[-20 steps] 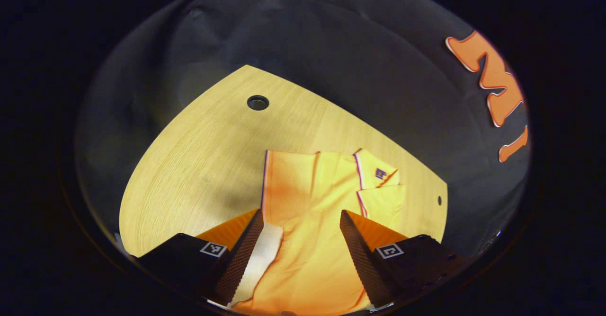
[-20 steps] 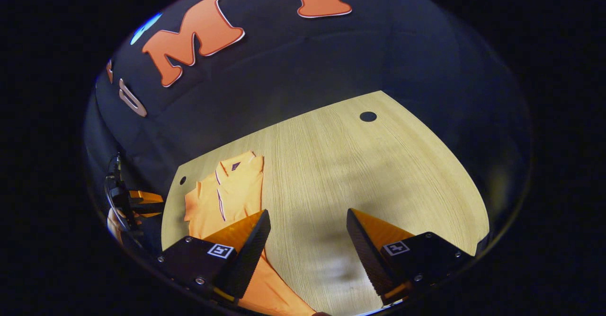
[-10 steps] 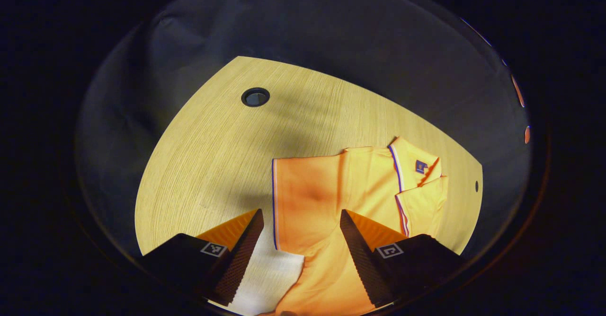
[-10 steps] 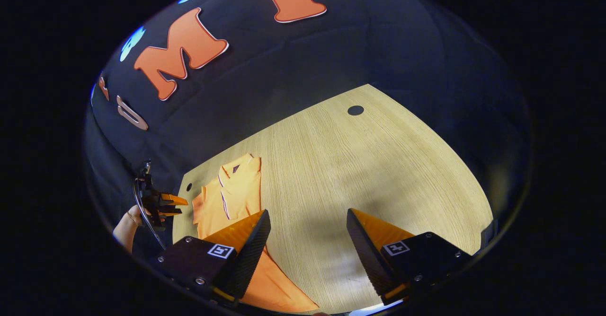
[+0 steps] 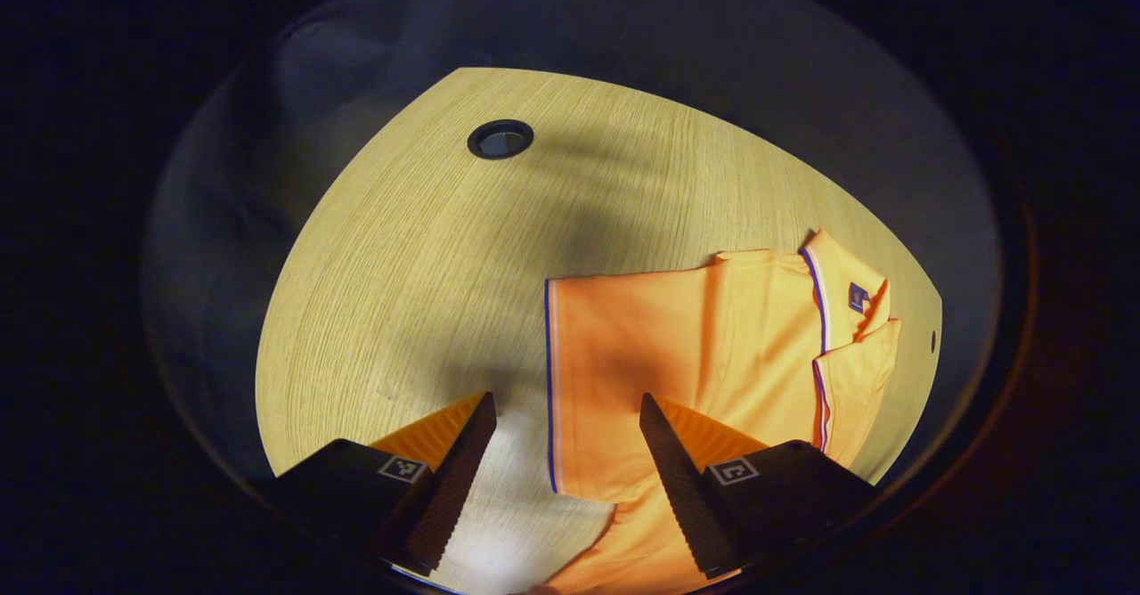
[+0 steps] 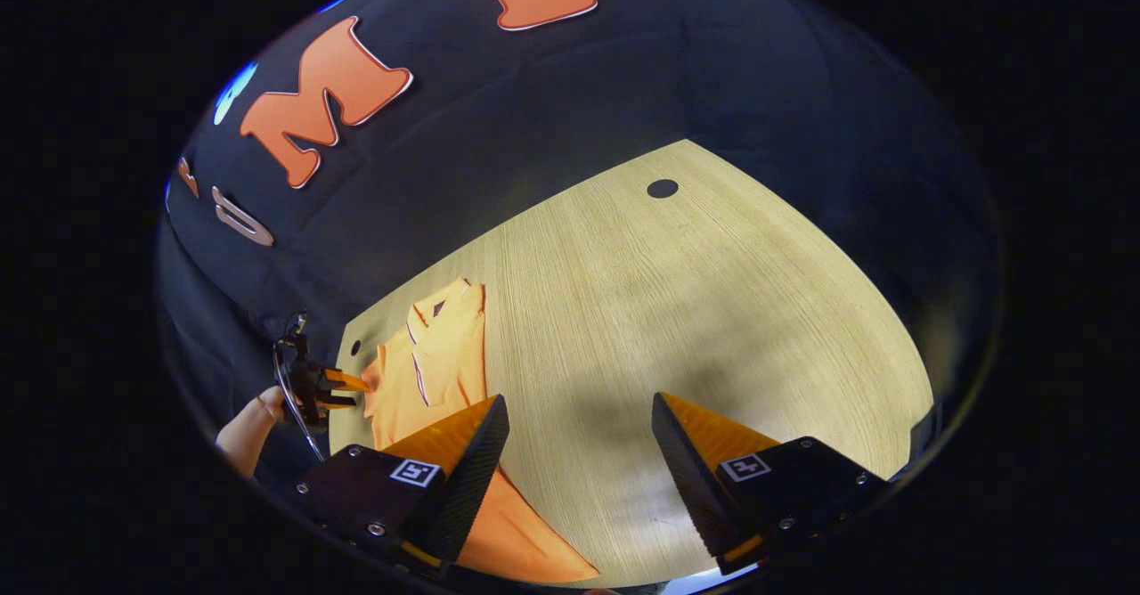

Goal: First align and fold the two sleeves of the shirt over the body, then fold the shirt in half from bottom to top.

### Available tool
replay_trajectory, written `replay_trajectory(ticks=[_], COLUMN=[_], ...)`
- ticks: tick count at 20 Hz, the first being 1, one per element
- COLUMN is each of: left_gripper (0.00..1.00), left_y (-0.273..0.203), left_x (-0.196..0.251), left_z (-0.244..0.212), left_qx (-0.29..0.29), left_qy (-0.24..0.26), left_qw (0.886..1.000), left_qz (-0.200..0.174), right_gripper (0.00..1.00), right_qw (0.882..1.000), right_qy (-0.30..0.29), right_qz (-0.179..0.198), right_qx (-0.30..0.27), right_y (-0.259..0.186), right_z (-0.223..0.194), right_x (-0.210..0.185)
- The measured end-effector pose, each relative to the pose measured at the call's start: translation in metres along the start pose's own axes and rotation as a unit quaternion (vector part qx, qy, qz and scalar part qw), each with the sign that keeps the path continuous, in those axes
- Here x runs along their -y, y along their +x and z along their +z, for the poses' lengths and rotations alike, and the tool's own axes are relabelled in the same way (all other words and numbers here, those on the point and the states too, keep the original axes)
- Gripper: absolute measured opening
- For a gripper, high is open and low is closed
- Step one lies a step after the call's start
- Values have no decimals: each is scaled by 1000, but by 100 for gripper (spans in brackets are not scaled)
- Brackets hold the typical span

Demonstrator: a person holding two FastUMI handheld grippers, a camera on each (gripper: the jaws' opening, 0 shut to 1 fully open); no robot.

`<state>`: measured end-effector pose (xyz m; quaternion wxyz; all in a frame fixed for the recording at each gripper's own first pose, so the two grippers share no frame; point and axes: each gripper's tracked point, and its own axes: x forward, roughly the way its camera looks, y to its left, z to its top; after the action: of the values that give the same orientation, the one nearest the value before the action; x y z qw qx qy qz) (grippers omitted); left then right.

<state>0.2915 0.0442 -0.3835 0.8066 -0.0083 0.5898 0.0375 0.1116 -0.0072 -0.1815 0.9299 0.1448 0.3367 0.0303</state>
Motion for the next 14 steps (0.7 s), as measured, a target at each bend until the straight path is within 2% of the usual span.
replay_trajectory(ticks=[5, 7, 11, 13, 14], left_gripper=[96, 98, 95, 83, 71], left_y=[4, 3, 2, 5, 5], left_x=[-3, 2, 12, 19, 22], left_z=[-4, -2, 1, -1, -1], left_qx=[-19, -17, -16, -16, -15], left_qy=[25, 31, 49, 56, 59], left_qw=[999, 999, 998, 998, 998], left_qz=[23, 25, 20, 17, 15], right_gripper=[98, 98, 99, 98, 98], right_qw=[1000, 1000, 999, 999, 999], right_qy=[15, 20, 23, 26, 29], right_qz=[14, 19, 25, 30, 32], right_qx=[-10, -14, -25, -26, -25], right_y=[9, 13, 19, 20, 20], right_z=[1, 1, -3, -1, 1], right_x=[-5, -7, -10, -11, -11])
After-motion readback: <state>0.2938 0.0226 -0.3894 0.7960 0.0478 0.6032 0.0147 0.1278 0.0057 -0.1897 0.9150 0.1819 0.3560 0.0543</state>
